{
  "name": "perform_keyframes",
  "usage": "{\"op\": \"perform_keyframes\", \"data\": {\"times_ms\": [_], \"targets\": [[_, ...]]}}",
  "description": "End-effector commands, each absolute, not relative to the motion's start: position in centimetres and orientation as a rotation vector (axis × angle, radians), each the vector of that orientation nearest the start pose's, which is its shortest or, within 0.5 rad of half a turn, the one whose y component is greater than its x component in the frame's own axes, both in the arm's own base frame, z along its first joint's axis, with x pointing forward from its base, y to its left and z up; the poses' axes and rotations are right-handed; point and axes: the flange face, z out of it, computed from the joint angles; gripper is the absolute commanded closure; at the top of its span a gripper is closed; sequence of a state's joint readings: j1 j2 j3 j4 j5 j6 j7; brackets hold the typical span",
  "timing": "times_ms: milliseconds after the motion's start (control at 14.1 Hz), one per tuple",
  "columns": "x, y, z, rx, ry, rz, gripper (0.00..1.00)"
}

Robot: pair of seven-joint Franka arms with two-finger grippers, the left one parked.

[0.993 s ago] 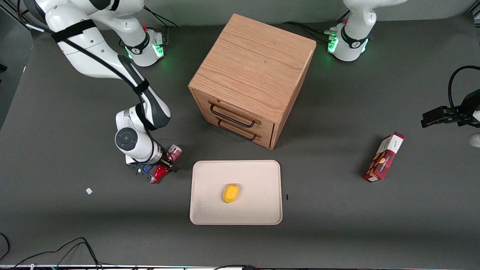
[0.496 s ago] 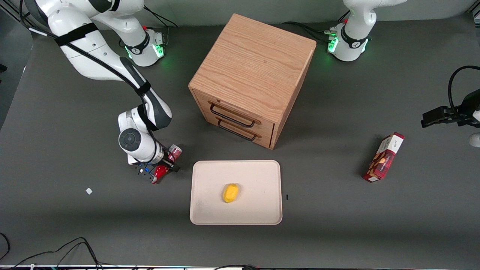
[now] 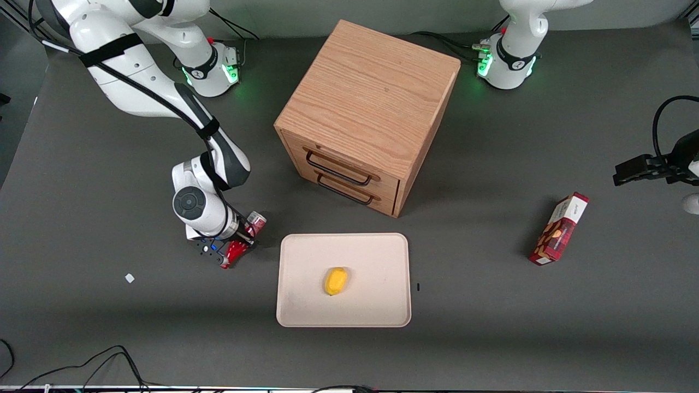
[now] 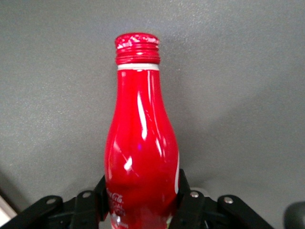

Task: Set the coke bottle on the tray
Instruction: 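Close the right gripper around the bottle's body, then lift the bottle and swing it upright with the right gripper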

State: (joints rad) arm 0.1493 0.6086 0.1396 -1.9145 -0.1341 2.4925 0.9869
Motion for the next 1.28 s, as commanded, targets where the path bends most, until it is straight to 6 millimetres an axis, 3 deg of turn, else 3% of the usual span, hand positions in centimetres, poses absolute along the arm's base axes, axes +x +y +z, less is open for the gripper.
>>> {"op": "perform_keyframes", "data": {"times_ms": [0,71,496,922,993,1206], "targets": [[60.2,17.9,17.8,-3.007,0.967,-0.015,1.00],[60.3,17.7,18.6,-3.005,0.972,-0.023,1.00],[60.8,17.5,34.0,-3.068,0.901,-0.030,1.00],[63.0,18.0,47.2,-3.054,0.854,0.116,1.00],[63.6,17.6,48.3,-3.056,0.828,0.131,1.00],[66.2,17.5,48.3,-3.045,0.802,0.127,1.00]]}}
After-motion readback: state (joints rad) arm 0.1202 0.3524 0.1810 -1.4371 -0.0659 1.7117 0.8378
